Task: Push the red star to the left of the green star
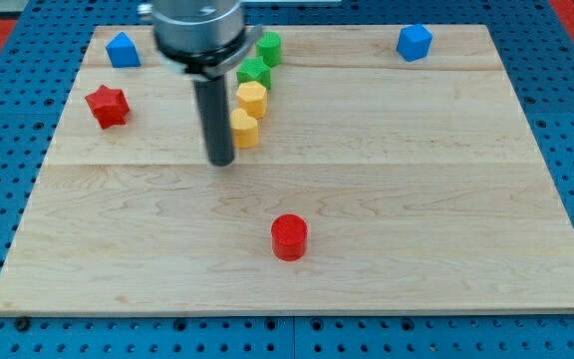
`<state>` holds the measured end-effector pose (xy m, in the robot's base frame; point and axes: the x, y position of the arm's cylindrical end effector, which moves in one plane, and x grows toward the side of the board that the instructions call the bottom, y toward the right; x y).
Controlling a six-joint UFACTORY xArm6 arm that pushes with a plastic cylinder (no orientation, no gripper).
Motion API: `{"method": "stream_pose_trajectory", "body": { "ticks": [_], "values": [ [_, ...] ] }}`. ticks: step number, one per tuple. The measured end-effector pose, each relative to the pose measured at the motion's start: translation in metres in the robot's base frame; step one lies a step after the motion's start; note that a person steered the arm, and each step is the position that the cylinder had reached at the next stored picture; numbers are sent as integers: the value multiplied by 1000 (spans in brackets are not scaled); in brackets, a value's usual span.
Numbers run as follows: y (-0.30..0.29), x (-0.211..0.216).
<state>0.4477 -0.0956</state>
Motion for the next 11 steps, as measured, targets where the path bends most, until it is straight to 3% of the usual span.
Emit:
{"method": "stream_pose_trajectory", "body": {
  "ticks": [1,3,5,6,7,8,9,10,11],
  "values": [
    [-52,15],
    [-112,-64],
    [-130,-120],
    [-112,-80],
    [-50,-3],
    [62,-6],
    [131,35],
    [146,96],
    [82,119]
  ]
}}
